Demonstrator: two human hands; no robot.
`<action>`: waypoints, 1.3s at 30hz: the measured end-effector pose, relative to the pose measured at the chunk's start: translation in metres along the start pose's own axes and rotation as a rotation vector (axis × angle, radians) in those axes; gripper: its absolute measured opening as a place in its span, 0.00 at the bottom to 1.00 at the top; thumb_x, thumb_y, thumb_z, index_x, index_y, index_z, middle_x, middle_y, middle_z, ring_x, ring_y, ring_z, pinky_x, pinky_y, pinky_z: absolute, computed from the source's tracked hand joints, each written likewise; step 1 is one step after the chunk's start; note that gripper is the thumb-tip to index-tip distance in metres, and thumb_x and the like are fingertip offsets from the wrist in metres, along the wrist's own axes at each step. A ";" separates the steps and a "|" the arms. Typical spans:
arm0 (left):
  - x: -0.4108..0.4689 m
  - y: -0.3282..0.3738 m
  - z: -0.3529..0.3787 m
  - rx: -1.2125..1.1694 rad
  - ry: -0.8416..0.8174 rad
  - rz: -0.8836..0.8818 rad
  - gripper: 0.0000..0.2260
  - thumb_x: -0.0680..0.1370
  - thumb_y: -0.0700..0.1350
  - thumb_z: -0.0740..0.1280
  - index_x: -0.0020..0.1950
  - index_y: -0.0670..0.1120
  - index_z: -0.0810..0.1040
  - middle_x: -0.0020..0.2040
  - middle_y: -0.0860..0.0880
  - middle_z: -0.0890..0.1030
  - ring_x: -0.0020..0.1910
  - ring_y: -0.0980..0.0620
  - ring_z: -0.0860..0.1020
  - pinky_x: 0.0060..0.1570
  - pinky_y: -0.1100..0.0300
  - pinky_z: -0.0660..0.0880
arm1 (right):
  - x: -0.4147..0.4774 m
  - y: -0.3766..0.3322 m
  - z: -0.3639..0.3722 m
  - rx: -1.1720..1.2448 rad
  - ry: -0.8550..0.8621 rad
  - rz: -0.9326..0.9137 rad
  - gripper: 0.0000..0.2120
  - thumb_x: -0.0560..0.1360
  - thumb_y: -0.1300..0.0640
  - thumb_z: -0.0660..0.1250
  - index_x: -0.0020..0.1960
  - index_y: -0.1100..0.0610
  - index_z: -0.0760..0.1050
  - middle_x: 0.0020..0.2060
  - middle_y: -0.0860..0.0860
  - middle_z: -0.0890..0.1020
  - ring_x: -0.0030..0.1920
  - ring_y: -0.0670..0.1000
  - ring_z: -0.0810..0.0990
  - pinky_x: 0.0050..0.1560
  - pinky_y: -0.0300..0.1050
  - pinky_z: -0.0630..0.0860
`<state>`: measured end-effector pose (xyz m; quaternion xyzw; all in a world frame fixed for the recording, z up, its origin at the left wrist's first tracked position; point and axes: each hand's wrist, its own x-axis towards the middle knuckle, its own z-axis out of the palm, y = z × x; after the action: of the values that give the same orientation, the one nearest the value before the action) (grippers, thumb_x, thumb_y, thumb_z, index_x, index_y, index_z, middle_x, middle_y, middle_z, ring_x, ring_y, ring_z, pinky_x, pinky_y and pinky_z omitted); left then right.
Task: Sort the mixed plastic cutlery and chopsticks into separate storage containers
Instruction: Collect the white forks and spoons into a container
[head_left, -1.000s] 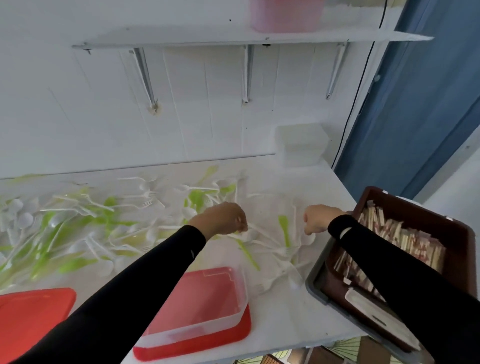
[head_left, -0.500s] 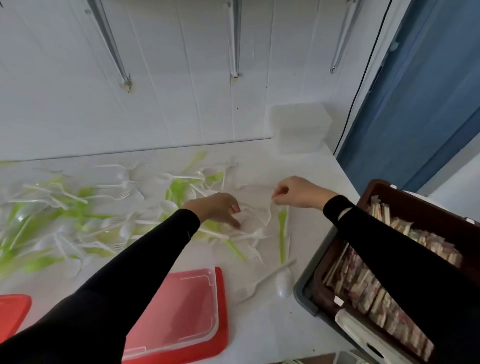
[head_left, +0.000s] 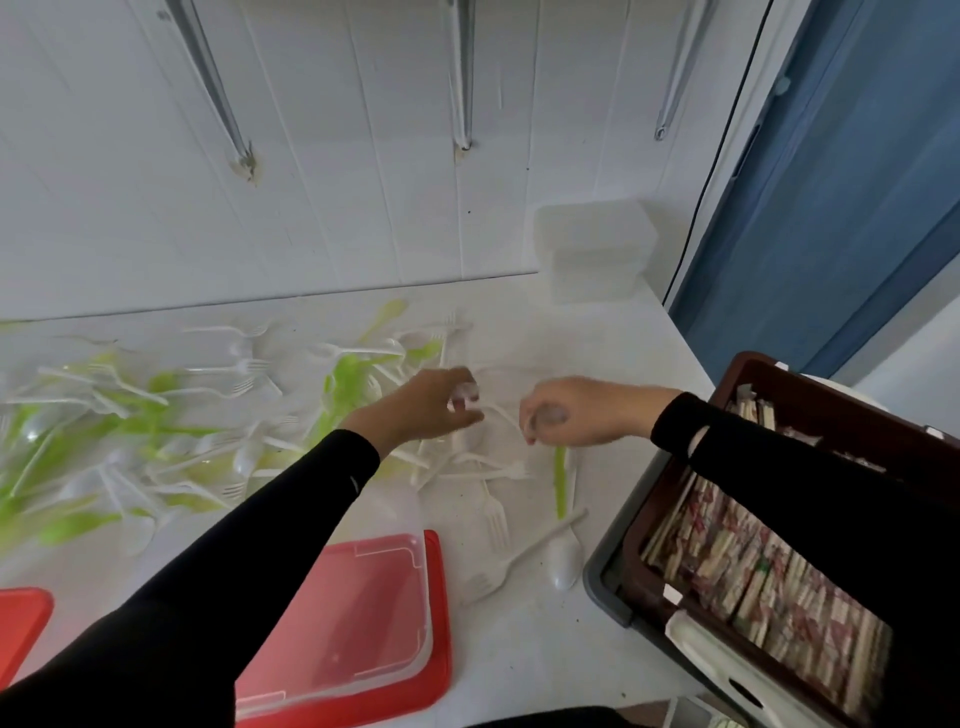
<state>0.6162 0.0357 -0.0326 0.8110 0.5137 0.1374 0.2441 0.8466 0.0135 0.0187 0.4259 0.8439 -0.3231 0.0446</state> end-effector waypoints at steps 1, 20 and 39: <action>-0.002 -0.001 0.004 0.024 -0.084 -0.031 0.14 0.72 0.48 0.76 0.52 0.43 0.78 0.41 0.52 0.78 0.35 0.60 0.74 0.43 0.63 0.68 | -0.001 0.003 0.008 -0.076 -0.128 0.041 0.08 0.75 0.60 0.66 0.51 0.49 0.76 0.47 0.46 0.76 0.46 0.46 0.75 0.50 0.37 0.71; 0.018 0.003 -0.028 -0.447 0.405 -0.163 0.07 0.83 0.47 0.61 0.51 0.46 0.76 0.45 0.54 0.82 0.39 0.56 0.77 0.41 0.63 0.73 | 0.029 0.011 0.028 -0.840 -0.273 -0.074 0.19 0.78 0.48 0.66 0.67 0.51 0.72 0.61 0.51 0.74 0.58 0.55 0.76 0.44 0.45 0.65; 0.007 -0.018 -0.050 -1.368 0.754 -0.389 0.16 0.78 0.57 0.68 0.51 0.47 0.70 0.46 0.50 0.70 0.35 0.55 0.67 0.36 0.62 0.67 | 0.065 -0.019 -0.039 0.568 0.306 0.111 0.06 0.78 0.51 0.67 0.54 0.52 0.77 0.38 0.46 0.83 0.40 0.42 0.75 0.38 0.36 0.69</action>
<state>0.5819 0.0607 -0.0006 0.2769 0.4955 0.6411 0.5166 0.7994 0.0727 0.0363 0.5105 0.6924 -0.4748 -0.1859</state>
